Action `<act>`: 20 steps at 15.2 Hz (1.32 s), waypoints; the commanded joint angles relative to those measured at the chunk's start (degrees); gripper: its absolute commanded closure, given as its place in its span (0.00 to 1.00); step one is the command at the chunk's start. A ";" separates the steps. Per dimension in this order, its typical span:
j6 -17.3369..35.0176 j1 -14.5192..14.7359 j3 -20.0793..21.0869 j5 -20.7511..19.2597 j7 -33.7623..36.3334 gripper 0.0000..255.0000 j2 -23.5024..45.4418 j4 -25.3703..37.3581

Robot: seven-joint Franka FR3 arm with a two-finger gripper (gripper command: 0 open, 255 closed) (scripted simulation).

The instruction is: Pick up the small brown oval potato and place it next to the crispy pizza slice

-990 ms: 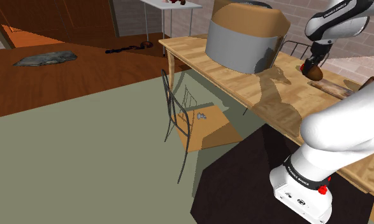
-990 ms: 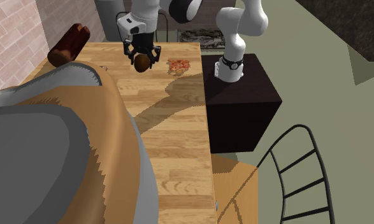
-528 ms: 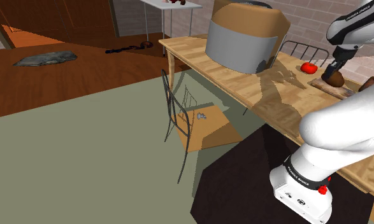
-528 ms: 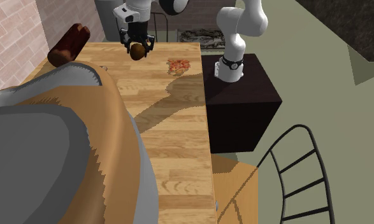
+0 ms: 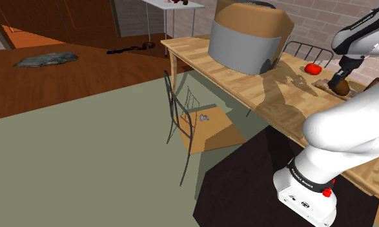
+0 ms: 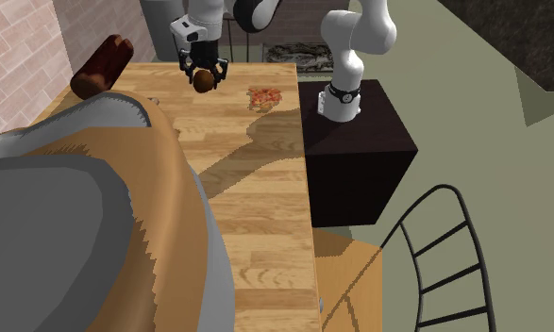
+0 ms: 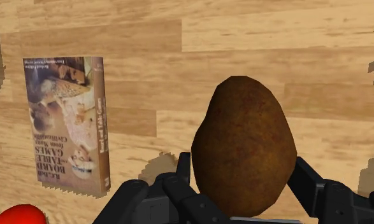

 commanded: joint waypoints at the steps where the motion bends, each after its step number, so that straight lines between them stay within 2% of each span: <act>1: 1.83 0.02 -0.26 0.27 -0.01 1.00 1.04 -0.85; 10: 9.71 0.15 -1.23 2.86 -1.12 1.00 6.71 -3.59; 17: 16.31 -0.10 -1.12 6.95 -3.35 1.00 12.43 -5.14; 20: 16.31 -0.15 -1.07 6.94 -3.34 1.00 12.43 -5.14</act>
